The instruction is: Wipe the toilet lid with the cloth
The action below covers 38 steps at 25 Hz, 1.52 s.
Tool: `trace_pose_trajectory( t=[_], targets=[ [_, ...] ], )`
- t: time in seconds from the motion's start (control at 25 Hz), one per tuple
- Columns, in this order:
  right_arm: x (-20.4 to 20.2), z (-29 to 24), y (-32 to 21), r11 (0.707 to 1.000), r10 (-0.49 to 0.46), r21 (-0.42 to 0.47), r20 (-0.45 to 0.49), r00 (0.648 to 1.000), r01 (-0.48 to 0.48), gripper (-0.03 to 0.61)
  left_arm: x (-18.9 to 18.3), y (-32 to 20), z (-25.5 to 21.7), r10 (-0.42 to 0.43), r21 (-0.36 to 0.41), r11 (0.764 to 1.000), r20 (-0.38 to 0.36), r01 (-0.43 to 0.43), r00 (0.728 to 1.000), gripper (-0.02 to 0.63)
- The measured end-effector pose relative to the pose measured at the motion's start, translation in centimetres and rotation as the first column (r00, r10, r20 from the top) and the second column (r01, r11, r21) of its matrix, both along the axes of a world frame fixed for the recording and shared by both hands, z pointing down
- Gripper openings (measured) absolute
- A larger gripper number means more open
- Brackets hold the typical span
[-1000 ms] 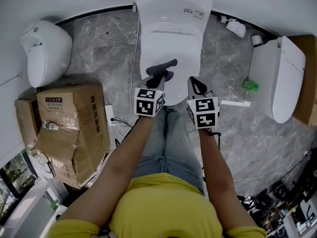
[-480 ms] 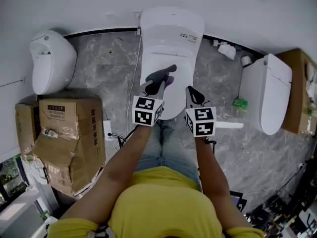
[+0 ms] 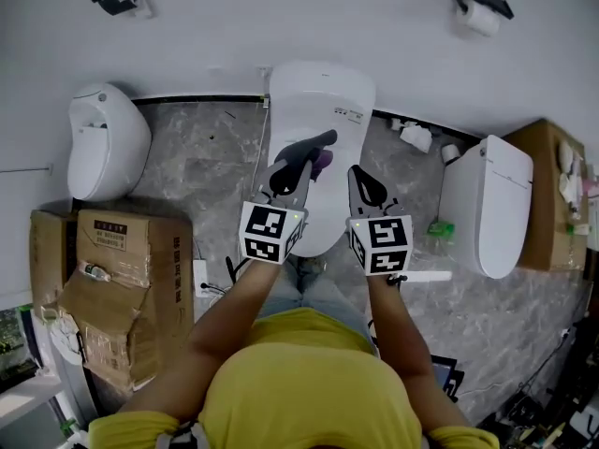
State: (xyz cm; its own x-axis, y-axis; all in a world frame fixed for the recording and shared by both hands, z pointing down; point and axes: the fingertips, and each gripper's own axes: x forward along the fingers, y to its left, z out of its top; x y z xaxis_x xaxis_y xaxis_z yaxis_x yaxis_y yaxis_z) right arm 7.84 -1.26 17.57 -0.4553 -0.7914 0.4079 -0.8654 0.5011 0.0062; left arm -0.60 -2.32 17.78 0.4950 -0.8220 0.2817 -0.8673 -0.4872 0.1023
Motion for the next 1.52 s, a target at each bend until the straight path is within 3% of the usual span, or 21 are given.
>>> trace_pose_trajectory(
  t=[0.24,0.52,0.68,1.52],
  targets=[
    [-0.5,-4.1,0.3,0.995,0.000,0.096,-0.009,1.000,0.001,0.014,-0.4,0.8,-5.7,0.005,0.133,0.991,-0.026,-0.001,1.000,0.018],
    [-0.9,-8.4,0.9,0.985,0.000,0.170,-0.011,1.000,0.002,0.014,-0.2,2.0,-9.0,0.037,0.206,0.978,-0.012,-0.034,0.999,0.018],
    [-1.5,-8.4,1.7,0.989,-0.004,0.145,0.021,1.000,0.000,0.014,-0.6,2.9,-9.7,0.051,0.222,0.974,-0.015,-0.046,0.999,0.018],
    [-4.5,-7.7,2.2,0.986,0.029,0.167,-0.021,0.999,-0.025,0.014,-2.7,2.4,-8.8,0.122,0.230,0.967,-0.024,-0.114,0.992,0.018]
  ],
)
